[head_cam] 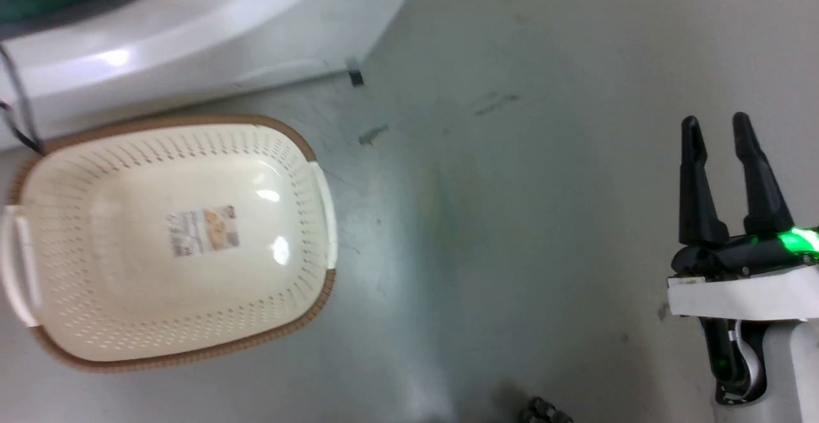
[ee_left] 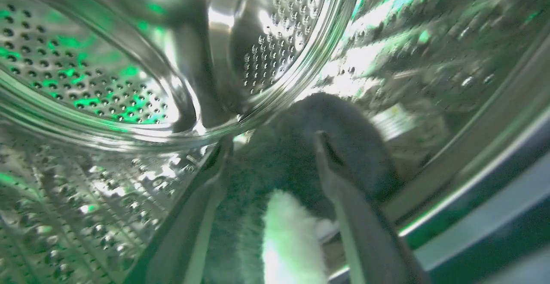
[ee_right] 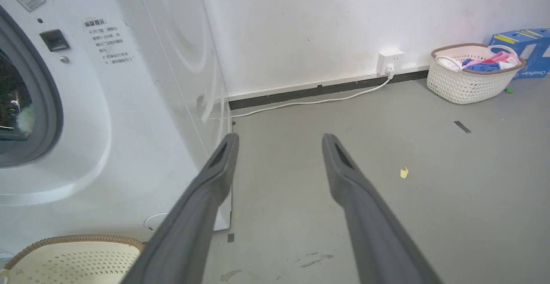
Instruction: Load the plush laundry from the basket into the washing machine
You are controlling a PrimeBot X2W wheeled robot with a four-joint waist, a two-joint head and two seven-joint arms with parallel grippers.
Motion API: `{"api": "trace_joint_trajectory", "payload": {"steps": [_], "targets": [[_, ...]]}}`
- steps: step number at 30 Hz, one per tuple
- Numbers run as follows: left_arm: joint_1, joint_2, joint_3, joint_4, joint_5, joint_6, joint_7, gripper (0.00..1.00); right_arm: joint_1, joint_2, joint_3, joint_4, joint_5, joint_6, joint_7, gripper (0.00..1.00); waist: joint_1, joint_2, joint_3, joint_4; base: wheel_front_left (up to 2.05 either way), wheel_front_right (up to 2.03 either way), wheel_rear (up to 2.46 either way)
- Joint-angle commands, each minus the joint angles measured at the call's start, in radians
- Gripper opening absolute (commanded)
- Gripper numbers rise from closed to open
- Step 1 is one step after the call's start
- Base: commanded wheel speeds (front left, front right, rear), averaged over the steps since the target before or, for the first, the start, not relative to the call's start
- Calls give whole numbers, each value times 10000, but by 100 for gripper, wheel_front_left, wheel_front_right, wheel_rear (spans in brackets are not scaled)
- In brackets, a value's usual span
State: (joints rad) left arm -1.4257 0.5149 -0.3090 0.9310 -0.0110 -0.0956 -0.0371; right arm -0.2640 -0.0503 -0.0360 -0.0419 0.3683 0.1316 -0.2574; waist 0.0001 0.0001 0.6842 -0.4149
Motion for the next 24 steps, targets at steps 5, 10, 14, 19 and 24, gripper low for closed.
{"api": "trace_joint_trajectory", "payload": {"steps": [5,10,14,19,24], "targets": [[1372,-811,491,495,-998,98,-1331,100,326,1,-422,-128,-809,-9,-44,100,-1,-1,-1805,994,0,0,0],[2918,-1527,596,417,-1511,60,-2084,100,814,1,-558,-205,-1514,-9,-44,100,-1,-1,-3188,1690,0,0,0],[4550,-1972,766,-392,-1891,63,-2232,100,1268,1,-589,-226,-1840,-9,-44,100,-1,-1,-4209,2203,0,0,0],[7133,-2524,1203,-2658,-2234,351,-2243,100,1905,1,-527,-179,-2147,-9,-44,100,-1,-1,-5357,2824,0,0,0],[9679,-3076,1568,-4739,-2313,815,-2244,100,2464,1,-441,-166,-2287,-9,-44,100,-1,-1,-6088,3349,0,0,0]]}}
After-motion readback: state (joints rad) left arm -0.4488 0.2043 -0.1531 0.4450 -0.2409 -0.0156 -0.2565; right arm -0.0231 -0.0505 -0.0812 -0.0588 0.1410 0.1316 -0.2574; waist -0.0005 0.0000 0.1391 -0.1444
